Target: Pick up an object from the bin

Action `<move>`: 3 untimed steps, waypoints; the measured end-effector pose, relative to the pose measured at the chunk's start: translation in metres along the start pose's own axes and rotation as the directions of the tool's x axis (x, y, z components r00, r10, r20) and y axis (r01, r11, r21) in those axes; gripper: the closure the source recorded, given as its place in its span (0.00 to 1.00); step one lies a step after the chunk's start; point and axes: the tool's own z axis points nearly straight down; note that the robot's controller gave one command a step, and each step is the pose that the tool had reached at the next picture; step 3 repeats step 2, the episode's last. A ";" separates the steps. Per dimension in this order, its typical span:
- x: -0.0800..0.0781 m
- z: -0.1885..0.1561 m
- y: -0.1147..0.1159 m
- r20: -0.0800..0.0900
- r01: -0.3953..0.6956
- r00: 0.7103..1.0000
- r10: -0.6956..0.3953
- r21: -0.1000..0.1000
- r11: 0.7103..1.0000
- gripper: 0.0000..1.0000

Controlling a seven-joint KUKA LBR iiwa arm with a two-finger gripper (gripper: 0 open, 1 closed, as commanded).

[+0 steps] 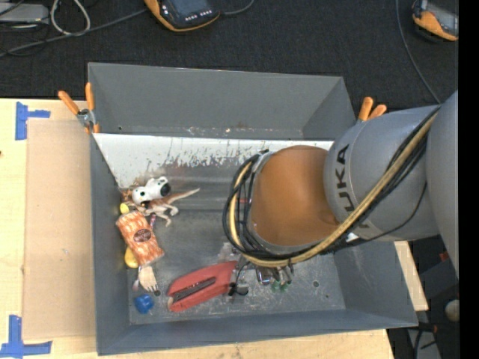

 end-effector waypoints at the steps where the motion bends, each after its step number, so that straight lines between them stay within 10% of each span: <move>1: 0.016 -0.033 -0.005 -0.008 0.038 0.999 -0.038 0.002 0.999 1.00; 3: 0.014 -0.102 -0.006 -0.009 0.022 1.000 -0.022 0.002 1.000 1.00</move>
Offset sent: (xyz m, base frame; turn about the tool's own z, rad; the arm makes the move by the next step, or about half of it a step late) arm -0.0098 -0.0078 0.1459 -0.0130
